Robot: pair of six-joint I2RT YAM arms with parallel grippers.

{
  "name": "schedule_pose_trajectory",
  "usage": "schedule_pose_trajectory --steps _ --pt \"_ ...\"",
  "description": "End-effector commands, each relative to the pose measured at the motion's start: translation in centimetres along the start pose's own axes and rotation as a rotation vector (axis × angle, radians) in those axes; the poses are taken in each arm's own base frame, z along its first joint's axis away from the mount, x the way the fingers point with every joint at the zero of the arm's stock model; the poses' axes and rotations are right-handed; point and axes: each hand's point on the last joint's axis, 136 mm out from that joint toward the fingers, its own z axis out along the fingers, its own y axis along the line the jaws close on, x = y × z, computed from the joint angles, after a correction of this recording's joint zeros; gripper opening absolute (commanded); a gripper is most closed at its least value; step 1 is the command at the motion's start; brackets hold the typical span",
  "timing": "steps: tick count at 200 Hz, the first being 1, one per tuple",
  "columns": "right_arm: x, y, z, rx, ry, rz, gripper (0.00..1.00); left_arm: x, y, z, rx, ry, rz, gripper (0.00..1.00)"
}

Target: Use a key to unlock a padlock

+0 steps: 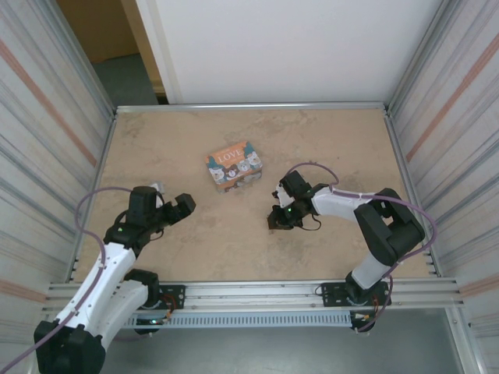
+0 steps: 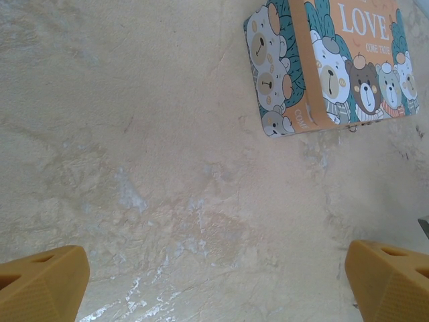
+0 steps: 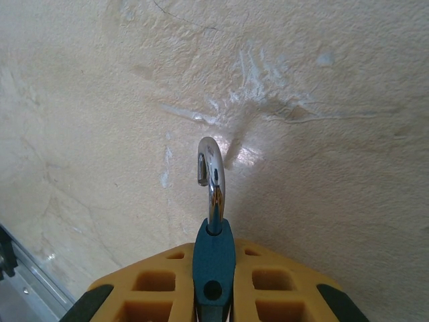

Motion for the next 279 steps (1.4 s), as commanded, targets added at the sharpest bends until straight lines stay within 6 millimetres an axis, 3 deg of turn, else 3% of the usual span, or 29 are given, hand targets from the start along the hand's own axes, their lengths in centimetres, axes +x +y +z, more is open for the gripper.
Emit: schedule_pose_trajectory --steps 1,87,192,194,196,199,279 --pt "0.2 0.1 0.1 0.008 0.017 -0.008 0.17 -1.3 -0.2 -0.4 -0.002 -0.048 0.0 0.99" --pt "-0.1 0.2 -0.9 0.031 -0.018 -0.024 0.33 -1.6 -0.3 -1.0 -0.003 -0.067 0.01 0.99" --pt "-0.5 -0.1 -4.1 0.096 -0.148 -0.099 0.71 -2.4 0.3 -2.1 -0.045 -0.106 0.033 0.99" --pt "-0.5 -0.1 -4.2 0.098 -0.151 -0.099 0.78 -2.3 0.3 -2.1 -0.045 -0.105 0.033 0.99" --pt "-0.5 -0.1 -4.3 0.1 -0.154 -0.102 0.93 -2.4 0.2 -2.1 -0.045 -0.106 0.032 0.99" --pt "-0.6 -0.2 -4.5 0.104 -0.161 -0.104 1.0 -2.4 0.3 -2.2 -0.047 -0.107 0.032 0.99" --pt "-1.2 -0.9 -9.0 0.191 -0.31 -0.154 0.99 -3.4 0.1 -3.2 -0.066 -0.135 0.034 0.99"
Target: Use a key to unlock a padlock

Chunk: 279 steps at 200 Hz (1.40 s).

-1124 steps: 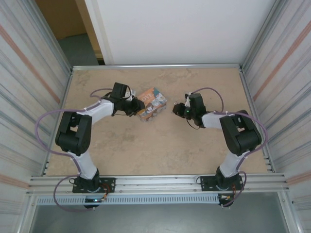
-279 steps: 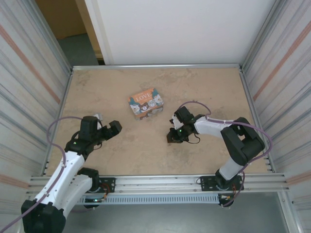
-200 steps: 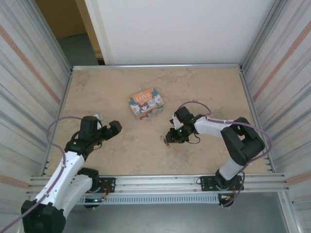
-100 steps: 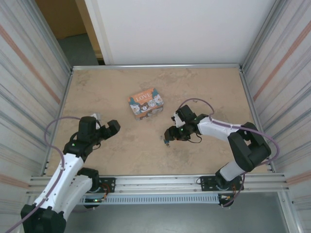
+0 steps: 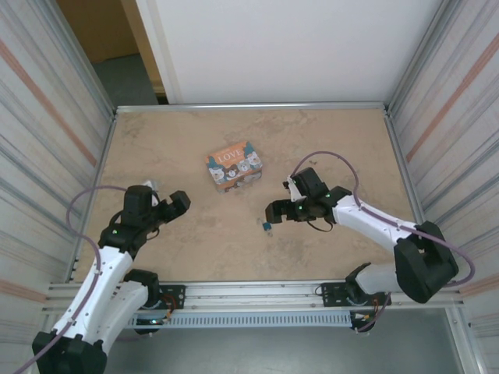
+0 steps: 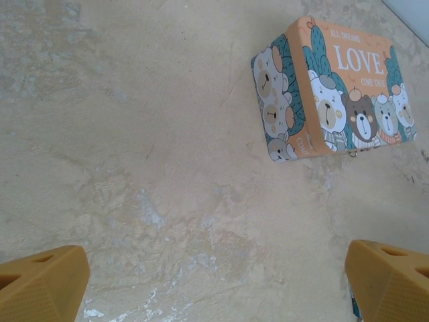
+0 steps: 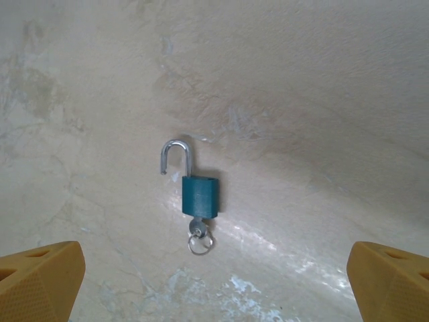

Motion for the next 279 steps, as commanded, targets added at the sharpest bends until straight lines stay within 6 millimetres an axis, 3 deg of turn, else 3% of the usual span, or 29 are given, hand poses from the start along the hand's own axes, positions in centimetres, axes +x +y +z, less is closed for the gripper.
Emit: schedule_pose_trajectory --steps 1,40,71,135,158,223,279 --pt "-0.1 -1.5 -1.6 0.077 -0.044 -0.034 0.99 -1.5 -0.1 -1.2 -0.02 -0.049 0.021 0.99" --pt "-2.6 -2.4 -4.8 0.162 -0.205 -0.08 0.99 -2.9 -0.1 -2.6 -0.048 -0.103 0.032 0.99" --pt "-4.7 -3.6 -7.5 0.211 -0.344 -0.088 0.99 -4.3 1.2 -4.2 -0.146 -0.18 0.045 0.99" --pt "-8.1 -8.8 -13.0 0.301 -0.628 -0.001 0.99 -7.9 2.0 -6.5 -0.22 -0.398 0.167 0.99" --pt "-8.8 -10.6 -13.9 0.326 -0.67 0.02 0.99 -9.2 2.7 -6.9 -0.276 -0.481 0.189 0.99" --pt "-10.0 -14.9 -15.2 0.319 -0.787 0.059 0.99 -11.3 4.7 -5.3 -0.467 -0.543 0.304 0.99" --pt "-9.6 -18.6 -13.8 0.376 -0.826 0.07 0.99 -11.2 5.4 -2.2 -0.51 -0.534 0.396 0.99"
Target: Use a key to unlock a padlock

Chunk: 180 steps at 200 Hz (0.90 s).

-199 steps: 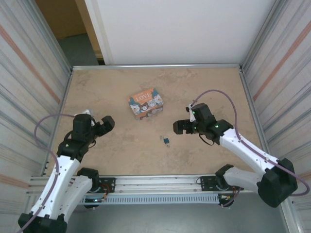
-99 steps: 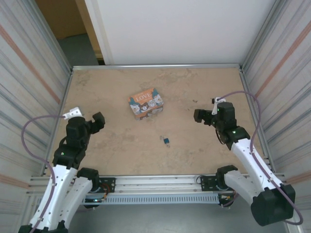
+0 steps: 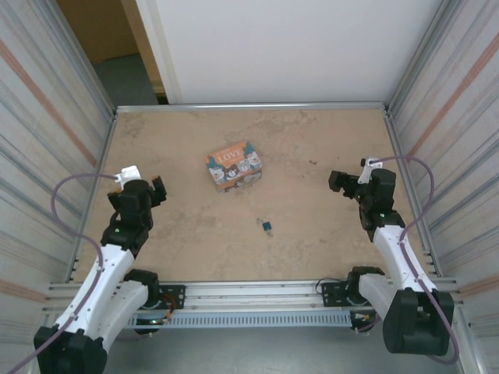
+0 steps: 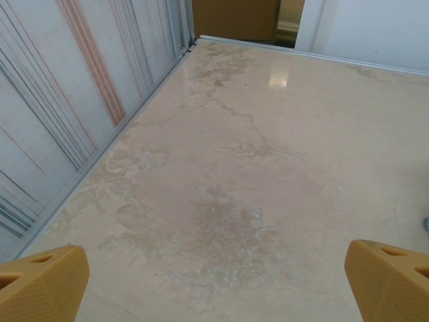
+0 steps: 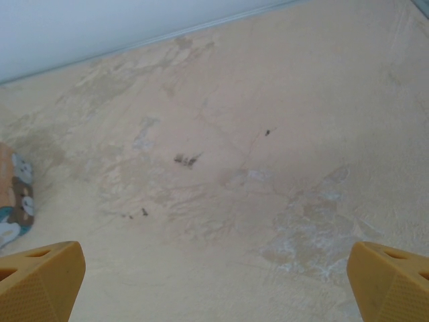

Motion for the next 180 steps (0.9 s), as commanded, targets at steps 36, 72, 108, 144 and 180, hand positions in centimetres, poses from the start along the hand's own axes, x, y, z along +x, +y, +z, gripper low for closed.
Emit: schedule_pose_trajectory --steps 36,72,108,144,180 --pt "0.5 -1.8 2.4 0.028 -0.077 -0.051 0.99 0.9 -0.8 2.7 -0.018 -0.024 0.07 0.99" --pt "1.2 -2.6 3.4 0.049 -0.122 -0.064 0.99 2.0 -1.1 4.1 -0.01 -0.022 0.076 0.99" --pt "1.9 -2.9 4.5 0.043 -0.142 -0.088 0.99 2.4 -1.2 5.0 0.022 -0.028 0.043 0.99" --pt "1.4 -2.6 5.1 0.019 -0.182 -0.098 0.99 2.6 -1.8 5.5 0.058 -0.044 0.055 0.99" --pt "2.3 -2.8 6.6 -0.001 -0.178 -0.111 0.99 3.0 -2.4 6.2 0.084 -0.054 0.062 0.99"
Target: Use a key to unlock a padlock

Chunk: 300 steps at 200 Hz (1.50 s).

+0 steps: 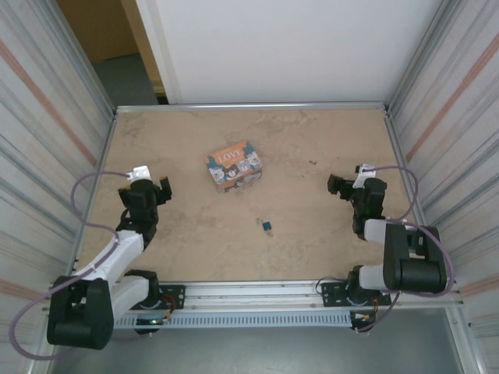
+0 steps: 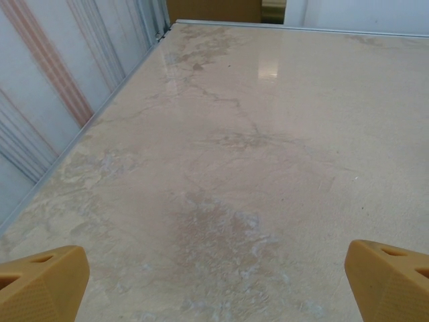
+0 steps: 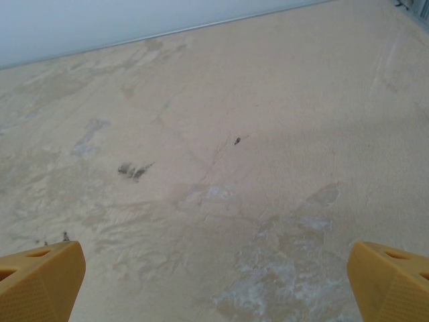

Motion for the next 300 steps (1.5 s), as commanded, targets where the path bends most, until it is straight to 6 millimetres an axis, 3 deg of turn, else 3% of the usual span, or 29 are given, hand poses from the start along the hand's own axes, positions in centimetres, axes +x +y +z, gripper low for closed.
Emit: schedule_pose_trajectory --steps 1,102,139,189,254,300 --pt "-1.0 0.2 0.5 -0.027 -0.065 -0.043 0.99 -0.6 -0.3 0.4 0.027 -0.045 0.002 0.99" --pt "0.2 0.1 3.1 0.002 0.04 -0.062 0.99 -0.1 -2.2 2.2 0.139 -0.102 0.012 0.99" --pt "0.2 -0.2 3.1 0.03 0.039 -0.059 0.99 -0.6 -2.8 2.7 0.176 -0.15 0.027 0.99" --pt "0.2 -0.2 3.2 0.03 0.04 -0.06 0.99 0.4 -2.9 4.1 0.209 -0.158 0.011 0.99" --pt "0.2 -0.2 3.2 0.03 0.041 -0.061 0.99 1.5 -4.7 6.6 0.265 -0.05 0.063 0.99" --pt "0.2 -0.2 3.1 0.029 0.041 -0.06 0.99 1.5 -5.3 6.5 0.293 -0.048 0.077 0.99"
